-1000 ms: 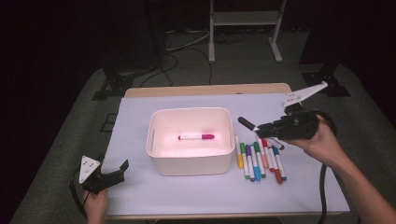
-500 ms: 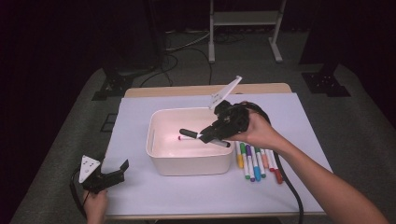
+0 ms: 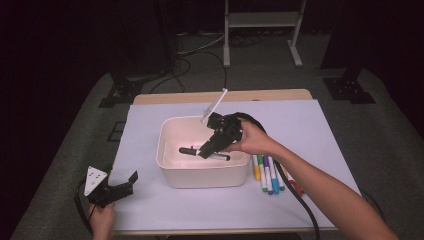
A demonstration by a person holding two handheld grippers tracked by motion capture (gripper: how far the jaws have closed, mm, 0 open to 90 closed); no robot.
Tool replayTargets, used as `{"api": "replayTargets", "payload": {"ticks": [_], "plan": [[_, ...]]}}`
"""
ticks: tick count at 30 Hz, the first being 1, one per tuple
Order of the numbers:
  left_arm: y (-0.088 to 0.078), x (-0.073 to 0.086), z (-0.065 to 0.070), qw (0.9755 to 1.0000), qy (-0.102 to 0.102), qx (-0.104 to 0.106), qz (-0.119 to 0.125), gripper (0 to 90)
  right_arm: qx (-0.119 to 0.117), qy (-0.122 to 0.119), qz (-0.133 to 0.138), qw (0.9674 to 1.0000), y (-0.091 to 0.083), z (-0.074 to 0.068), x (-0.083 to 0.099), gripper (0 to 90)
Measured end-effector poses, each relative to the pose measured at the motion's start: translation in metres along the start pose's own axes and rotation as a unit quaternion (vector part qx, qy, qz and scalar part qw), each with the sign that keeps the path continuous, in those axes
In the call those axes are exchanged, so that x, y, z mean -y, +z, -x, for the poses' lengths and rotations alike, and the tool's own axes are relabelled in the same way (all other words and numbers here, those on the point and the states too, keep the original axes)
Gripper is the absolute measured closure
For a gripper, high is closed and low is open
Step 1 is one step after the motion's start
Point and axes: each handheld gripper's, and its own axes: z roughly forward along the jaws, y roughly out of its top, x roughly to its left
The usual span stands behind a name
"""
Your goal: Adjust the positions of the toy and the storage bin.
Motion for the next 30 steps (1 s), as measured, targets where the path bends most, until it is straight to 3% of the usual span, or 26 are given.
{"api": "replayTargets", "payload": {"ticks": [9,30], "plan": [[0.000,0.000,0.000,1.0000,0.000,0.000,0.000,0.5,-0.016,-0.004,-0.052,0.9985,0.028,0.008,-0.007,76.2],[0.000,0.000,-0.001,1.0000,-0.001,0.003,0.001,0.5,-0.030,-0.003,-0.112,0.9933,0.066,0.022,-0.011,76.2]]}}
